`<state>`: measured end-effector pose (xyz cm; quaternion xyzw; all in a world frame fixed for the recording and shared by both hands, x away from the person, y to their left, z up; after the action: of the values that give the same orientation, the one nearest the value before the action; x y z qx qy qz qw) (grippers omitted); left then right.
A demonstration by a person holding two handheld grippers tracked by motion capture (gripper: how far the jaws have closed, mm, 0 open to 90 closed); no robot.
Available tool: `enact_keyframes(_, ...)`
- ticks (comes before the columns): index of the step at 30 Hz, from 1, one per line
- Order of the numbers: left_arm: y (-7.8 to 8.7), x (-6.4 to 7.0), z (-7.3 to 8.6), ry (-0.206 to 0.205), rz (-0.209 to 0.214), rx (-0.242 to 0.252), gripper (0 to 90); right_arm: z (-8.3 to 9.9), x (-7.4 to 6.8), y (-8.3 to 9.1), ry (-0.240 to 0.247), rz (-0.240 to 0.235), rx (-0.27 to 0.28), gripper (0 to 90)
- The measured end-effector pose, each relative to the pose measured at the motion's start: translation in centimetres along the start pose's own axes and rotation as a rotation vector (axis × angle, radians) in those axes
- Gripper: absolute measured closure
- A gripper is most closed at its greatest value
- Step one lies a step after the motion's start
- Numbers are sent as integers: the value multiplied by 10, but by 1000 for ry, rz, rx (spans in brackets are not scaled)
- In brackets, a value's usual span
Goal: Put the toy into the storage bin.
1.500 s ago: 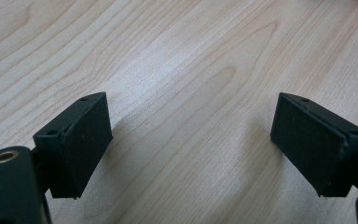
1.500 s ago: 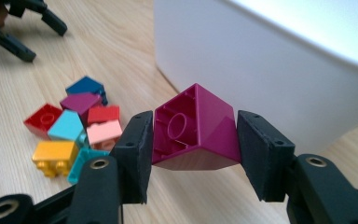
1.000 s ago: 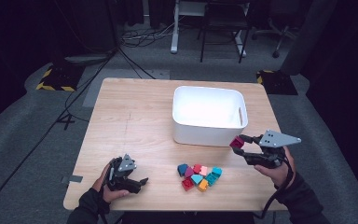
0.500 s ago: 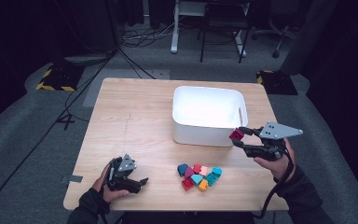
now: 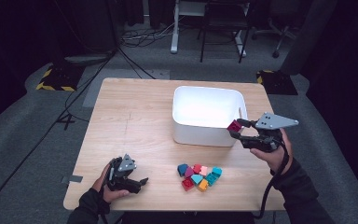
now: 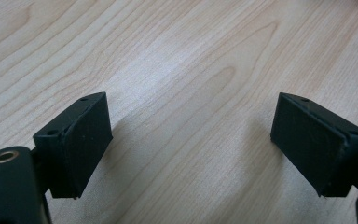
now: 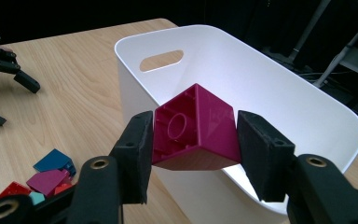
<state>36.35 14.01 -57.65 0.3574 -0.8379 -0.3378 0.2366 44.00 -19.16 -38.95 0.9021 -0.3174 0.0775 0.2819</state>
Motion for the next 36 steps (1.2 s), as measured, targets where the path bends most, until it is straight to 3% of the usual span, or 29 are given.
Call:
enact_keyframes(15, 0, 0, 0, 0, 0, 0, 127, -15, 10, -10, 3, 14, 5, 481)
enact_keyframes(36, 0, 0, 0, 1, -1, 1, 127, -22, 34, -35, -45, 39, -15, 481)
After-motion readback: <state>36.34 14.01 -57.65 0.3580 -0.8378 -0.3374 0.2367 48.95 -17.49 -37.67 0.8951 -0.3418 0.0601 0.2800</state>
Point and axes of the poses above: each handheld gripper's, and its own axes: y roughly backward along the jaws, z roughly out of its underside, x roughly to its right, the point moved 10 cm from there along -y, roughly forward along the jaws, and after that the axes turned 11 degrees about y, right-handed, at the moved point
